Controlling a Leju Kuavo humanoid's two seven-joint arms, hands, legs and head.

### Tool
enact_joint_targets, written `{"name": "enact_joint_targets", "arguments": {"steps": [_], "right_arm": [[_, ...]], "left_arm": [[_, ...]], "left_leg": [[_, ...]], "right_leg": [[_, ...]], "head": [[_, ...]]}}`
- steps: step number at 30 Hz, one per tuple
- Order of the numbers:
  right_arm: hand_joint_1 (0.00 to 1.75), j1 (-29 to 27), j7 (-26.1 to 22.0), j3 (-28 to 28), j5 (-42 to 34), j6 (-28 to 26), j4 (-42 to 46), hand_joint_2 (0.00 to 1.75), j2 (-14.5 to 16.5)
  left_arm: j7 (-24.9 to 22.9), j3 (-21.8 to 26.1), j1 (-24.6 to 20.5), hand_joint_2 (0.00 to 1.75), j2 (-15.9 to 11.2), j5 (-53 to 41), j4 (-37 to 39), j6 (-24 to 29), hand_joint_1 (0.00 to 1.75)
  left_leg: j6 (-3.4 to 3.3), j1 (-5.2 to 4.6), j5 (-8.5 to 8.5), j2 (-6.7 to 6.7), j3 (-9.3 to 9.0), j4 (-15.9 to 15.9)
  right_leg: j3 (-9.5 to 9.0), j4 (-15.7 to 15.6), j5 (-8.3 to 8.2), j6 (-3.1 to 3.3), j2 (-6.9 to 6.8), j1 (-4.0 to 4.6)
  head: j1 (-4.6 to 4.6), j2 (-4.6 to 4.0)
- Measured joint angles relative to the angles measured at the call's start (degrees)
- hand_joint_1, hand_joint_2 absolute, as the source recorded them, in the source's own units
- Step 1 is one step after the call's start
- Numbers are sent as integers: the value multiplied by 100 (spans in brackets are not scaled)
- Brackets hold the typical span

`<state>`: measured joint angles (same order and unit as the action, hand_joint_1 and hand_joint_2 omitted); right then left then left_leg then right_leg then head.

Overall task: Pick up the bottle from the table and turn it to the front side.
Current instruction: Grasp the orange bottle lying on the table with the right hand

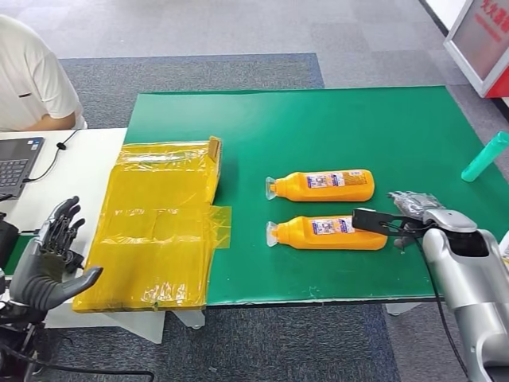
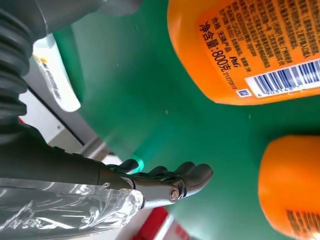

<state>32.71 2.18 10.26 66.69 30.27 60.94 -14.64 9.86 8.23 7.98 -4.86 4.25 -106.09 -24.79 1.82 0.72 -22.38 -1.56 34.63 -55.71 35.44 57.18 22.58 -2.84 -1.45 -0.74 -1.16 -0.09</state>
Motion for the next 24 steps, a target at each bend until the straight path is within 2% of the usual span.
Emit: {"name": "enact_joint_targets", "arguments": {"steps": [9, 14, 24], "right_arm": [[0, 604, 150, 188, -663, 400, -696, 175, -16], [0, 671, 202, 230, -767, 456, -765, 175, -14], [0, 805, 470, 697, -1558, 740, -938, 175, -58]], "left_arm": [[59, -82, -110, 175, -114, 13, 122, 85, 0], [23, -106, -154, 175, -126, 10, 138, 95, 0], [-40, -277, -279, 175, -187, 55, 236, 147, 0]], "left_leg": [[-1, -1, 7, 0, 1, 0], [-1, -1, 7, 0, 2, 0], [-1, -1, 7, 0, 2, 0]], "right_leg": [[3, 0, -7, 3, 0, 0], [3, 0, -7, 3, 0, 0], [6, 0, -7, 3, 0, 0]], "head": [[1, 0], [2, 1], [1, 1]]}}
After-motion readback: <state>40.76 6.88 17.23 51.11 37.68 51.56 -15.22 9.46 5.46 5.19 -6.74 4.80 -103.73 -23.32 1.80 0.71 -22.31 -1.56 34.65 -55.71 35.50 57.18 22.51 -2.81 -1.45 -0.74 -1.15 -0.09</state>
